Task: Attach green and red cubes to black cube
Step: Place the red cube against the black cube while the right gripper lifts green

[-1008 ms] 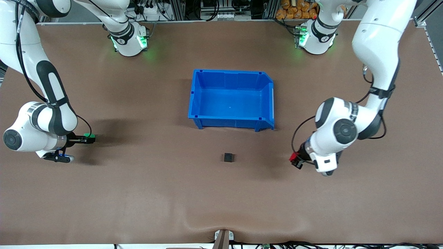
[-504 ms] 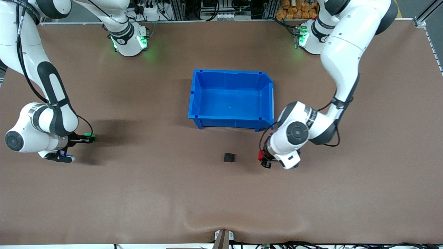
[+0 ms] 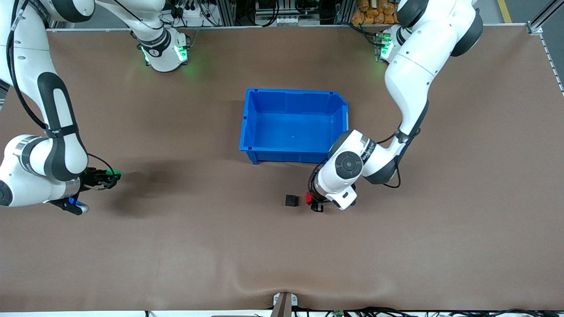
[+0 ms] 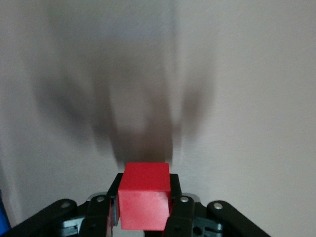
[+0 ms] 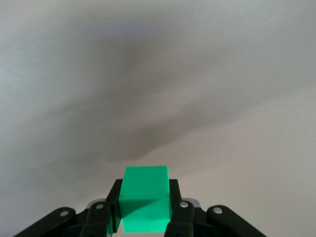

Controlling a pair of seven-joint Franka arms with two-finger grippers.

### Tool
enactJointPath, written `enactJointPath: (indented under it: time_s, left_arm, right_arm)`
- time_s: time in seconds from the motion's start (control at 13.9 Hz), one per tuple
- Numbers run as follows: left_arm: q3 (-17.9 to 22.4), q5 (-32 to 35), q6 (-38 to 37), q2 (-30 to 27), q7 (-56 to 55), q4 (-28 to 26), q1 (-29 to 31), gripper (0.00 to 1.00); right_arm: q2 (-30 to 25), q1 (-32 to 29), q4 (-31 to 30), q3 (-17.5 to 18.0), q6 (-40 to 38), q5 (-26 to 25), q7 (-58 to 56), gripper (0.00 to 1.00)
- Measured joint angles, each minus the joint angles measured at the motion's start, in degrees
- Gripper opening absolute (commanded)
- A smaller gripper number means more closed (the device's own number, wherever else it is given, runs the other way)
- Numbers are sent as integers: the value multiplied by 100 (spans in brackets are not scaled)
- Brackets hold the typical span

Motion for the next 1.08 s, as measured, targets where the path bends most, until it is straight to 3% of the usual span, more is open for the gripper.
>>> enactJointPath:
  time_s: [0.29, 0.58, 0.79, 1.08]
  left_arm:
    - [54, 0, 43, 94, -31, 56, -70, 0]
    - [198, 0, 226, 98, -31, 69, -193, 0]
    - [211, 0, 317, 108, -38, 81, -237, 0]
    - [216, 0, 531, 121, -118, 94, -291, 0]
  right_arm:
    - [0, 354, 261, 79, -160, 132, 1273, 0]
    - [1, 399, 351, 461, -160, 185, 2603, 0]
    - [0, 442, 384, 689, -151, 524, 3678, 0]
    - [1, 749, 480, 739, -32, 710, 4891, 0]
